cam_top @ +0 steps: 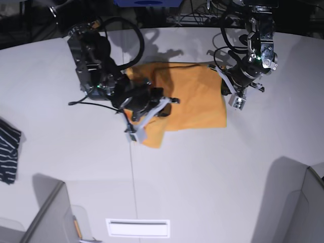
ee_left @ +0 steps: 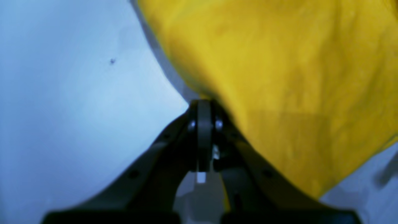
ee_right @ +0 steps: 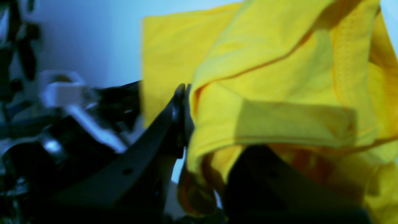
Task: Fold the T-shirt properly
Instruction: 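Grasp the shirt end with the right gripper and fold it over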
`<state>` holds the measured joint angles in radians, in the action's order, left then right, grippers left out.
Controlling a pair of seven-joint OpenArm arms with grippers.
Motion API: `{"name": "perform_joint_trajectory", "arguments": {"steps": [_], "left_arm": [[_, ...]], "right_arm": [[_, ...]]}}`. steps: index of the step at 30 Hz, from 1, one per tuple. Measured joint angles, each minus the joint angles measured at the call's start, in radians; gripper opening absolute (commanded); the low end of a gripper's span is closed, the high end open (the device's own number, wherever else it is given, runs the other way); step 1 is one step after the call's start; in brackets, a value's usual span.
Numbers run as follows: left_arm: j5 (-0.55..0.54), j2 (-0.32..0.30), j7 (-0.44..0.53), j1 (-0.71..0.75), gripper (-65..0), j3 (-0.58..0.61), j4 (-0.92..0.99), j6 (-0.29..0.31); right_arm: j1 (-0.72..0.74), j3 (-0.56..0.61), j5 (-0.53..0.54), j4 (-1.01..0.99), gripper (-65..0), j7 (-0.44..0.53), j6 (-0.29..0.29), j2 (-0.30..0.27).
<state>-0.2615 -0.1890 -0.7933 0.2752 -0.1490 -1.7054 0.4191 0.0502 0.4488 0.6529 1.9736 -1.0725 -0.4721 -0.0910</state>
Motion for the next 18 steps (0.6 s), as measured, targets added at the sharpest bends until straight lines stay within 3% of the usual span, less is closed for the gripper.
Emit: {"name": "perform_joint_trajectory", "arguments": {"steps": [13, 18], "left_arm": [[-0.001, -0.002, 0.014, 0.029, -65.0, 0.000, 0.000, 0.000], [-0.001, -0.002, 0.014, 0.030, -65.0, 0.000, 0.000, 0.000]], "right_arm": [[0.018, 0.036, 0.000, -0.036, -65.0, 0.013, 0.000, 0.115], [0.038, 0.113, 0.001, -0.089, -65.0, 0.110, 0.000, 0.116]]}}
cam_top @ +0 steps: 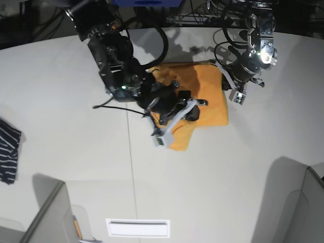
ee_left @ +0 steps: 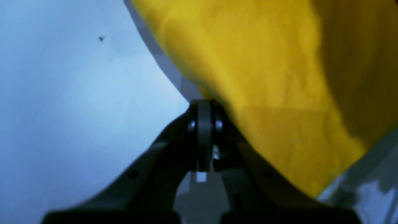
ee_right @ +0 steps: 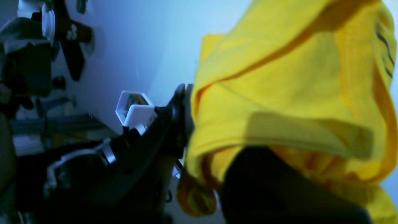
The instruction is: Fold the T-shirt properly
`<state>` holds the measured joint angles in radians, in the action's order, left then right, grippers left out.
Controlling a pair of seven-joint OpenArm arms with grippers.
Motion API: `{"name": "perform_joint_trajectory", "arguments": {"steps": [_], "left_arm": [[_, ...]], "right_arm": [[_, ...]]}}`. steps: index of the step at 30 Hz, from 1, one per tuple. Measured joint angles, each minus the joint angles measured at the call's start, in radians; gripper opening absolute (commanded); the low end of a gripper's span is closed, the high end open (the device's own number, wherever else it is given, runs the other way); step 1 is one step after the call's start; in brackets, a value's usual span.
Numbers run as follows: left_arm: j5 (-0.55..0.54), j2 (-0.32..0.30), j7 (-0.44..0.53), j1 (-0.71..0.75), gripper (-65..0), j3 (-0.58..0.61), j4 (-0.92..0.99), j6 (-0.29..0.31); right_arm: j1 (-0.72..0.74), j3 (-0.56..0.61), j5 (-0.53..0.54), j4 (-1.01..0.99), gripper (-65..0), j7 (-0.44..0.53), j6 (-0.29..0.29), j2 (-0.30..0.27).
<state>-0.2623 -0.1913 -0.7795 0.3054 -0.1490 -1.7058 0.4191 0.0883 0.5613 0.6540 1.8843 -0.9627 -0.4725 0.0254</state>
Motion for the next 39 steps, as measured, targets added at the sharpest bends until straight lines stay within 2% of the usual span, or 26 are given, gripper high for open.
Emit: {"name": "perform_joint_trajectory", "arguments": {"steps": [7, 12, 15, 17, 27, 34, 35, 37, 39], "left_arm": [[0.000, 0.000, -0.003, 0.000, -65.0, -0.002, -0.003, 0.000], [-0.003, -0.013, 0.003, 0.016, -65.0, -0.008, -0.007, 0.000], [-0.004, -0.014, 0.001, 0.016, -65.0, -0.008, -0.007, 0.000], [-0.004, -0.014, 0.002, 0.016, -65.0, -0.008, -0.007, 0.000], [-0.007, -0.023, 0.000, 0.016, -65.0, -0.013, -0.007, 0.000], [0.000, -0.026, -0.019, 0.067, -65.0, -0.177, -0.092, 0.000], [-0.002, -0.024, -0.018, 0.077, -65.0, -0.193, -0.113, 0.001], [-0.016, -0.016, -0.012, 0.095, -65.0, -0.240, -0.150, 0.017], [-0.023, -0.016, -0.011, 0.110, -65.0, -0.302, -0.168, 0.016]], "right_arm": [[0.004, 0.052, 0.006, -0.105, -65.0, 0.102, -0.003, -0.005], [0.053, 0.054, 0.006, -0.134, -65.0, 0.112, -0.002, -0.005], [0.066, 0.120, -0.009, -0.133, -65.0, 0.125, -0.007, -0.008], [0.060, 0.153, 0.018, -0.157, -65.0, 0.115, 0.003, 0.002], [0.065, 0.159, 0.005, -0.203, -65.0, 0.114, 0.000, -0.003], [0.066, 0.159, 0.003, -0.217, -65.0, 0.110, 0.000, -0.003], [0.066, 0.159, 0.004, -0.229, -63.3, 0.111, 0.000, -0.003], [0.064, 0.159, 0.003, -0.237, -51.6, 0.106, 0.000, -0.003], [0.063, 0.159, 0.007, -0.246, -42.8, 0.106, 0.000, -0.002]]}}
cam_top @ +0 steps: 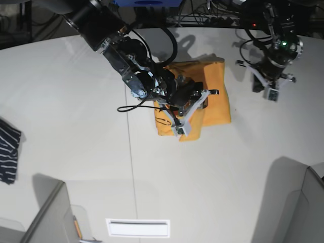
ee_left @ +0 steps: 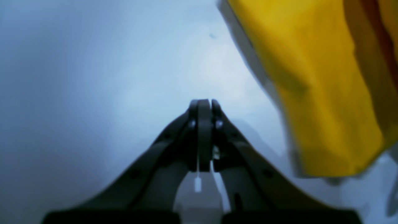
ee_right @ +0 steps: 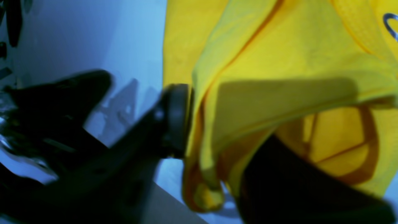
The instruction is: Fold the T-shirt properly
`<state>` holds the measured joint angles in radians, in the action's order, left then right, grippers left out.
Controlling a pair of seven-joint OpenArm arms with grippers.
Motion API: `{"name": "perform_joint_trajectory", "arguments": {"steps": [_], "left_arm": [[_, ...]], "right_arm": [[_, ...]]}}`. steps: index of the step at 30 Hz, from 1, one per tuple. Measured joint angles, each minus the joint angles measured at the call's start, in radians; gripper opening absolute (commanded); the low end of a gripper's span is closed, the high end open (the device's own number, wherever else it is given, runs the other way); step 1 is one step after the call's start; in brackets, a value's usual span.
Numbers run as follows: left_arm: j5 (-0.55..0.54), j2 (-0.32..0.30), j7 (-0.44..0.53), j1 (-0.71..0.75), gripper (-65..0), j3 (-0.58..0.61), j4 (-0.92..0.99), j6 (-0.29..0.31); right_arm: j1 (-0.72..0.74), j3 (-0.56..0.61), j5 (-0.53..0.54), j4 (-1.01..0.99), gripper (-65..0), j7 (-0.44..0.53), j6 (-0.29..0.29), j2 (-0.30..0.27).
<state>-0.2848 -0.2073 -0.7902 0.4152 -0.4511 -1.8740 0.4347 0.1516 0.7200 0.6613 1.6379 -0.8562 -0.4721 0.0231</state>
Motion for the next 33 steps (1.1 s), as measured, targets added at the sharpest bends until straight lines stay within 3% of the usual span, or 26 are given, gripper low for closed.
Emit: {"name": "perform_joint_trajectory", "arguments": {"steps": [3, 8, 10, 16, 21, 33], "left_arm": [[0.004, 0.000, -0.006, 0.017, -65.0, -0.118, 0.001, -0.006], [-0.196, -0.005, -0.003, 0.038, -65.0, -0.307, 0.006, -0.002], [-0.224, -0.032, -0.012, 0.060, -65.0, -0.352, 0.011, -0.002], [-0.248, -0.049, -0.008, 0.065, -65.0, -0.422, 0.012, -0.004], [-0.245, -0.050, -0.008, 0.064, -65.0, -0.432, 0.013, -0.011], [-0.248, -0.048, -0.008, 0.052, -65.0, -0.465, 0.098, -0.008]], "right_arm": [[-0.001, 0.000, -0.001, -0.008, -35.4, 0.000, 0.000, 0.000], [0.000, 0.000, -0.001, -0.009, -25.5, 0.000, 0.000, 0.002], [0.000, 0.000, 0.003, -0.009, -22.7, 0.000, 0.000, 0.005], [0.001, 0.000, -0.001, -0.009, -21.6, -0.053, 0.000, 0.047], [0.058, 0.124, 0.010, -0.008, -21.6, -0.077, 0.000, 0.076], [0.122, 0.299, 0.007, -0.008, -21.2, -0.074, 0.000, 0.087]]}}
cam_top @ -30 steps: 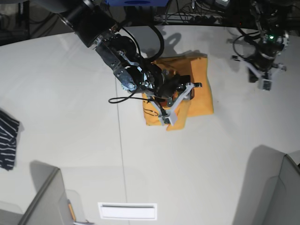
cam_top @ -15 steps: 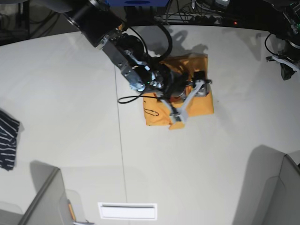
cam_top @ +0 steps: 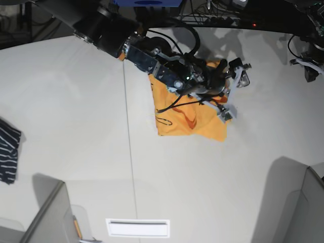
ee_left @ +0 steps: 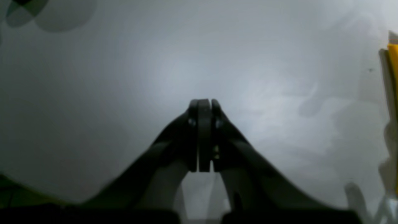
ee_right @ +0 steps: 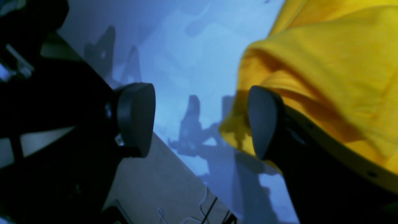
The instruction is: Fold the T-shirt properly
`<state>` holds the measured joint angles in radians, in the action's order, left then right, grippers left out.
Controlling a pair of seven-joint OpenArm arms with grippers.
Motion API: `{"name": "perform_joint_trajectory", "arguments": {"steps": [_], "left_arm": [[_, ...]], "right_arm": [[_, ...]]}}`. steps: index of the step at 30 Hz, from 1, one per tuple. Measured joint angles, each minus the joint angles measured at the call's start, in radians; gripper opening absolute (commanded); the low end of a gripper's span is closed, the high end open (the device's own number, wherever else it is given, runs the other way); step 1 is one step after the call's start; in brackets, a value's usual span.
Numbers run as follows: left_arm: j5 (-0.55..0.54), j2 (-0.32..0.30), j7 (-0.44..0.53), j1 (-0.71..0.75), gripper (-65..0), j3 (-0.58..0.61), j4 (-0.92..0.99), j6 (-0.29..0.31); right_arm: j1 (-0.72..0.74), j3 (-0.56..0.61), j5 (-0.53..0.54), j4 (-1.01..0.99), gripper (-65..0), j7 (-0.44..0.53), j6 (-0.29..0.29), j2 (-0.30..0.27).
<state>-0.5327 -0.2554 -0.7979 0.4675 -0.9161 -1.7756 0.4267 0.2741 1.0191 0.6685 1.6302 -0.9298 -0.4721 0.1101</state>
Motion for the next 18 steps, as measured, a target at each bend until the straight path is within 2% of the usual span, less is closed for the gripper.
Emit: {"name": "perform_joint_trajectory", "arguments": {"steps": [3, 5, 8, 10, 12, 14, 18], "left_arm": [[0.000, 0.000, -0.002, -0.016, -65.0, -0.046, 0.033, 0.000], [-0.001, -0.011, 0.000, -0.025, -65.0, -0.073, 0.050, 0.000], [0.000, -0.030, 0.000, -0.026, -65.0, -0.088, 0.060, -0.002], [0.000, -0.032, 0.001, -0.018, -65.0, -0.089, 0.061, -0.003], [0.000, -0.029, 0.000, -0.018, -65.0, -0.088, 0.061, -0.003], [0.000, -0.028, 0.000, -0.019, -65.0, -0.086, 0.061, -0.003], [0.000, -0.028, 0.000, -0.024, -65.0, -0.082, 0.061, -0.003]], "right_arm": [[0.025, 0.045, 0.007, 0.049, -21.8, -0.015, 0.001, -0.003], [0.040, 0.021, 0.003, 0.135, -21.9, -0.004, 0.001, -0.017], [0.041, -0.082, 0.006, 0.264, -24.5, 0.004, 0.006, -0.101], [0.016, -0.166, -0.005, 0.304, -34.1, -0.002, -0.001, -0.171], [-0.014, -0.235, -0.011, 0.314, -48.3, -0.002, -0.003, -0.220], [-0.029, -0.274, -0.002, 0.302, -65.0, -0.006, 0.000, -0.244], [-0.072, -0.336, -0.005, 0.219, -65.0, 0.000, 0.000, -0.259]]}}
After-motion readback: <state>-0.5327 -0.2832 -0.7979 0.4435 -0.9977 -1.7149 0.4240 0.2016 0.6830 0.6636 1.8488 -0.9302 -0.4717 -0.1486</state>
